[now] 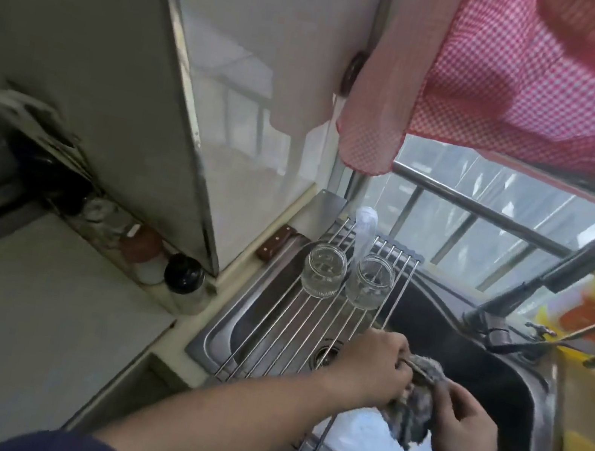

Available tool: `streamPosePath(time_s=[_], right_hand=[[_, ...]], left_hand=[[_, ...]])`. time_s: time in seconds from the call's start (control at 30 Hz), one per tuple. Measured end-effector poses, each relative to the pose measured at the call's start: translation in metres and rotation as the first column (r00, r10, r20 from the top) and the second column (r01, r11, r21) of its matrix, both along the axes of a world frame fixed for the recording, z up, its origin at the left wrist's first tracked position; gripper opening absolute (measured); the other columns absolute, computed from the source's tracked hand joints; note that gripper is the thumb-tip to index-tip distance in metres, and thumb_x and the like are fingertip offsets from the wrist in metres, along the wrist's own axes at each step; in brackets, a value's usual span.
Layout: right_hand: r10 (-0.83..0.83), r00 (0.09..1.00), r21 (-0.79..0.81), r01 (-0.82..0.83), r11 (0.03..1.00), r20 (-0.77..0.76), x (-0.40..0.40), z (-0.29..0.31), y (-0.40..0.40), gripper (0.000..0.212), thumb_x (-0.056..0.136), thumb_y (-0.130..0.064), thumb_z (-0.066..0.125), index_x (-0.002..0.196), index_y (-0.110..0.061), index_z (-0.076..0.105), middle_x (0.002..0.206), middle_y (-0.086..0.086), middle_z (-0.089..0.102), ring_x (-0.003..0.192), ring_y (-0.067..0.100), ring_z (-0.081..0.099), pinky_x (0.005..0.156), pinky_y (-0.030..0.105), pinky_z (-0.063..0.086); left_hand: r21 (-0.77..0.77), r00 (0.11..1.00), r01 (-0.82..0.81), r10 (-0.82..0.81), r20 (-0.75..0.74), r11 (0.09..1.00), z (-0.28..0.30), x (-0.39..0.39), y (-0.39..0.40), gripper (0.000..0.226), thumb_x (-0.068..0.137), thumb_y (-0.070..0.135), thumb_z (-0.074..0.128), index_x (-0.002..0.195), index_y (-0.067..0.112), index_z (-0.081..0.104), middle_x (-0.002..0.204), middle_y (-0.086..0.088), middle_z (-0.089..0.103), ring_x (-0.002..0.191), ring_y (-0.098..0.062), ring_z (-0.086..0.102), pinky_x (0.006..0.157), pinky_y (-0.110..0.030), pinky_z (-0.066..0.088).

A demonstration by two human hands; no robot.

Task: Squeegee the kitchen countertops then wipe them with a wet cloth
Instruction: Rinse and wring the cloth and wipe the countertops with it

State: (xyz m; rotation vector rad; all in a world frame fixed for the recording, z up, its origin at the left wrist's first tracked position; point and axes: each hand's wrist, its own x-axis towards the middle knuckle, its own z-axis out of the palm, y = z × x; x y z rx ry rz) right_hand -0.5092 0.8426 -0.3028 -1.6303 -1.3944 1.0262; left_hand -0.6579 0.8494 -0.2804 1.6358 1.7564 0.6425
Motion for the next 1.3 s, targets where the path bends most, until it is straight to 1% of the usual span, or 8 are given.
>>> streamPosePath(time_s=[0.13, 0.27, 0.37, 0.53, 0.83, 1.0, 1.1, 1.3], right_hand=[[0.266, 0.956, -0.015, -0.266, 0.964, 0.125, 0.011, 0.000, -0.001, 0.031, 0.096, -0.009, 0.054, 0.069, -0.019, 0.066, 0.064, 0.001, 0.066, 0.073, 0.025, 0.061, 0.063, 0.022, 0.045], [0.534, 0.838, -0.122, -0.521, 0.845, 0.115, 0.020, 0.016, 0.000, 0.014, 0.076, -0.018, 0.079, 0.067, -0.016, 0.069, 0.061, 0.008, 0.066, 0.054, 0.012, 0.055, 0.053, 0.028, 0.045], [0.607, 0.789, -0.192, -0.612, 0.767, -0.089, 0.023, 0.024, 0.004, 0.024, 0.055, -0.015, 0.087, 0.072, -0.005, 0.072, 0.061, 0.016, 0.067, 0.051, 0.016, 0.055, 0.046, 0.022, 0.044], [0.443, 0.708, -0.247, -0.644, 0.724, -0.550, 0.004, 0.022, -0.003, 0.027, 0.066, 0.000, 0.068, 0.089, 0.013, 0.065, 0.096, 0.040, 0.063, 0.082, 0.037, 0.062, 0.068, 0.028, 0.057], [0.779, 0.570, -0.160, -0.822, 0.547, -0.261, -0.126, 0.061, -0.078, 0.033, 0.069, 0.008, 0.075, 0.094, -0.013, 0.070, 0.083, 0.008, 0.075, 0.062, 0.008, 0.068, 0.056, 0.013, 0.054], [0.830, 0.347, -0.344, -0.917, 0.202, -0.437, -0.211, 0.067, -0.154, 0.049, 0.069, 0.005, 0.069, 0.114, -0.016, 0.065, 0.101, 0.009, 0.074, 0.093, 0.026, 0.071, 0.084, 0.042, 0.057], [0.853, 0.245, -0.311, -0.945, 0.103, -0.462, -0.258, 0.057, -0.219, 0.036, 0.080, 0.015, 0.055, 0.113, 0.003, 0.062, 0.092, 0.011, 0.073, 0.076, 0.019, 0.072, 0.061, 0.022, 0.057], [0.863, 0.217, -0.254, -0.961, 0.107, -0.456, -0.335, 0.028, -0.371, 0.025, 0.072, -0.033, 0.079, 0.091, -0.017, 0.073, 0.066, 0.014, 0.052, 0.062, 0.022, 0.047, 0.055, 0.027, 0.043]], left_hand=[[-0.024, 0.999, -0.043, 0.043, 0.006, 0.999, 0.007, -0.014, -0.010, 0.025, 0.090, 0.010, 0.044, 0.104, 0.012, 0.065, 0.106, -0.010, 0.066, 0.099, -0.026, 0.059, 0.080, -0.032, 0.047], [-0.174, 0.972, -0.115, 0.147, 0.182, 0.978, 0.019, -0.022, -0.031, 0.024, 0.087, 0.022, 0.044, 0.098, 0.021, 0.065, 0.102, -0.003, 0.065, 0.094, -0.022, 0.061, 0.081, -0.038, 0.055], [-0.246, 0.960, -0.056, 0.119, 0.252, 0.968, 0.014, -0.035, -0.053, 0.027, 0.080, 0.049, 0.060, 0.101, 0.033, 0.064, 0.105, 0.003, 0.064, 0.094, -0.018, 0.062, 0.079, -0.040, 0.057], [-0.388, 0.897, 0.027, 0.149, 0.416, 0.921, 0.006, -0.062, -0.106, 0.061, 0.076, 0.068, 0.058, 0.121, 0.028, 0.056, 0.117, -0.004, 0.062, 0.098, -0.020, 0.060, 0.088, -0.040, 0.050], [-0.269, 0.848, -0.267, 0.359, 0.391, 0.925, 0.017, -0.148, -0.242, 0.020, 0.087, 0.031, 0.069, 0.099, 0.018, 0.062, 0.085, 0.008, 0.057, 0.078, -0.005, 0.055, 0.071, -0.016, 0.044], [-0.304, 0.613, -0.458, 0.544, 0.573, 0.836, 0.017, -0.205, -0.375, 0.019, 0.085, 0.019, 0.071, 0.091, 0.030, 0.057, 0.092, 0.010, 0.060, 0.088, -0.008, 0.055, 0.085, -0.027, 0.044], [-0.400, 0.470, -0.489, 0.620, 0.628, 0.775, 0.007, -0.229, -0.470, 0.017, 0.089, 0.012, 0.064, 0.089, 0.027, 0.056, 0.084, 0.009, 0.060, 0.077, -0.004, 0.055, 0.073, -0.020, 0.043], [-0.417, 0.416, -0.488, 0.625, 0.661, 0.767, -0.017, -0.257, -0.632, 0.027, 0.088, 0.001, 0.065, 0.089, 0.028, 0.057, 0.085, 0.014, 0.061, 0.077, 0.002, 0.057, 0.070, -0.015, 0.045]])
